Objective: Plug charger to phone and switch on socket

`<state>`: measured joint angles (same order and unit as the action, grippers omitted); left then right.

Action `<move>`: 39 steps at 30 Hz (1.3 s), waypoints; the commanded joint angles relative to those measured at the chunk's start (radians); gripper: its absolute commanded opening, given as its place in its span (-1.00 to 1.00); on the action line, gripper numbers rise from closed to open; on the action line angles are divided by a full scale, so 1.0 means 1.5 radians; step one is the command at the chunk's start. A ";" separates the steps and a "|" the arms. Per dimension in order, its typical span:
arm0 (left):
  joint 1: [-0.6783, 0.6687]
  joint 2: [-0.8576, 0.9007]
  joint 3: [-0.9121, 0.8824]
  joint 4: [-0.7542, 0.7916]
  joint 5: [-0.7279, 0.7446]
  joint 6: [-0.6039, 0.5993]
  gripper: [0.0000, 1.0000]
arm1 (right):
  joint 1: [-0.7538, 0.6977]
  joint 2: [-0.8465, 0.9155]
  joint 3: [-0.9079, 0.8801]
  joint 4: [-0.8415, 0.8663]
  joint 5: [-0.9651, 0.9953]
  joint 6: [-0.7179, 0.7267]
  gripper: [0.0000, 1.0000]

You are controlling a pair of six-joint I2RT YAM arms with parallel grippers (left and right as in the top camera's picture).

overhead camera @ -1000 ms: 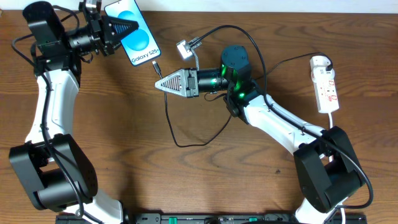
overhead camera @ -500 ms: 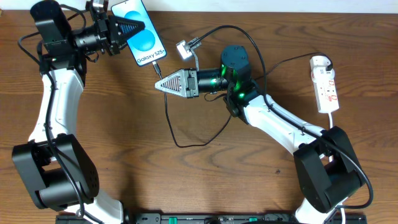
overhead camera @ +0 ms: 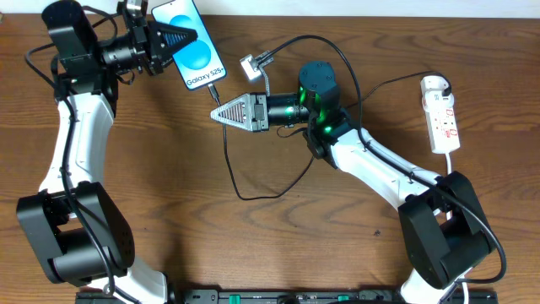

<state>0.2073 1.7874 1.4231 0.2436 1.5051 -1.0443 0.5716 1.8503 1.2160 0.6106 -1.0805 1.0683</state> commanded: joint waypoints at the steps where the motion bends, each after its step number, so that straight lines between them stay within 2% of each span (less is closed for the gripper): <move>1: -0.001 -0.013 -0.001 0.006 0.000 0.002 -0.86 | -0.001 0.002 -0.001 0.002 0.003 -0.005 -0.98; 39: 0.010 -0.013 -0.001 0.006 0.014 0.002 -0.86 | -0.001 0.002 -0.001 0.017 -0.006 -0.007 -0.98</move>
<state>0.2207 1.7874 1.4231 0.2436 1.4933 -1.0443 0.5716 1.8503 1.2160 0.6357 -1.0996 1.0683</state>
